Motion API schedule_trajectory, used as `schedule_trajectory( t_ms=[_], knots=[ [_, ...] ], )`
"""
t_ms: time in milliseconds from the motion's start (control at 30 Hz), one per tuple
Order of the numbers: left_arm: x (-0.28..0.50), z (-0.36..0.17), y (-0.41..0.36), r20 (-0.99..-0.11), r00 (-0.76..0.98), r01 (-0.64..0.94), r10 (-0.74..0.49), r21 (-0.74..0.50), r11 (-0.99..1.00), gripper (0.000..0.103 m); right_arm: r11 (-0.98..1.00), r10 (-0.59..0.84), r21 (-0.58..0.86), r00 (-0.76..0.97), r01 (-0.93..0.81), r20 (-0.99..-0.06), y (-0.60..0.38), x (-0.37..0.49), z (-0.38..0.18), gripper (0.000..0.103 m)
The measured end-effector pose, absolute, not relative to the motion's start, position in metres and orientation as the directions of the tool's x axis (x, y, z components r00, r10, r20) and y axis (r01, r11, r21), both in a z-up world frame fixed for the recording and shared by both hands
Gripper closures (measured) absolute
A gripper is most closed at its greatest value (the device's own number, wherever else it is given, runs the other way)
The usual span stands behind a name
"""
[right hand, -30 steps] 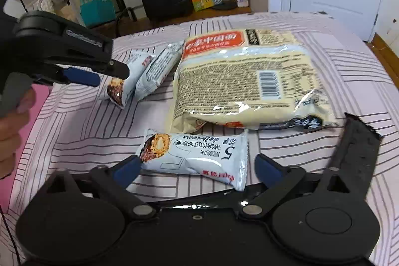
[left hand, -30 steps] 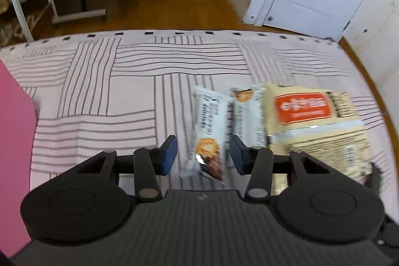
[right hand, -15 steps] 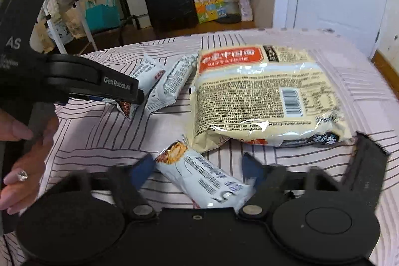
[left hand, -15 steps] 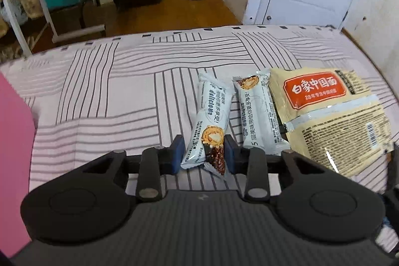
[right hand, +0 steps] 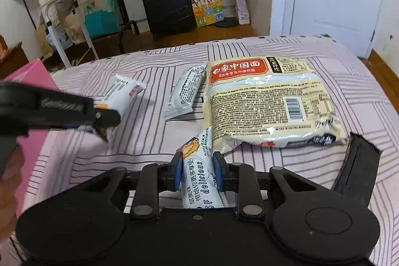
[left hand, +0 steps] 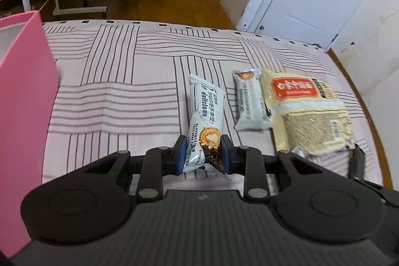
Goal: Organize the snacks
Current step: 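Grasp the white 'delicious' bar with the left tool while the right tool grasps a white bar, then carry both white bars over the pink box with both tools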
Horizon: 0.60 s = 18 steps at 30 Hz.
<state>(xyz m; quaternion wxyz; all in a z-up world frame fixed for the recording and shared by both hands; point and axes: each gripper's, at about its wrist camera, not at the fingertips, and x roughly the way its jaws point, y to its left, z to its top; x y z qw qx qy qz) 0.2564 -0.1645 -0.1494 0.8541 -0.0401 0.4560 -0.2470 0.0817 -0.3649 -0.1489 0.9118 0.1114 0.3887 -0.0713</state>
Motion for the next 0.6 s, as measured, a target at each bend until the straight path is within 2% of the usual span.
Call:
schedule_trajectory(
  t_ms=[167, 600],
  knots=[
    [0.237, -0.144, -0.158, -0.755, 0.434, 0.376, -0.492, -0.344, 0.860, 0.076, 0.959, -0.063, 0.139, 0.664, 0.246, -0.745, -0.349, 0.073, -0.144, 0.073],
    [0.175, -0.115, -0.124, -0.757, 0.401, 0.438, -0.516, -0.336, 0.834, 0.076, 0.945, -0.041, 0.183, 0.654, 0.271, -0.755, -0.326, 0.034, -0.123, 0.073]
  ],
)
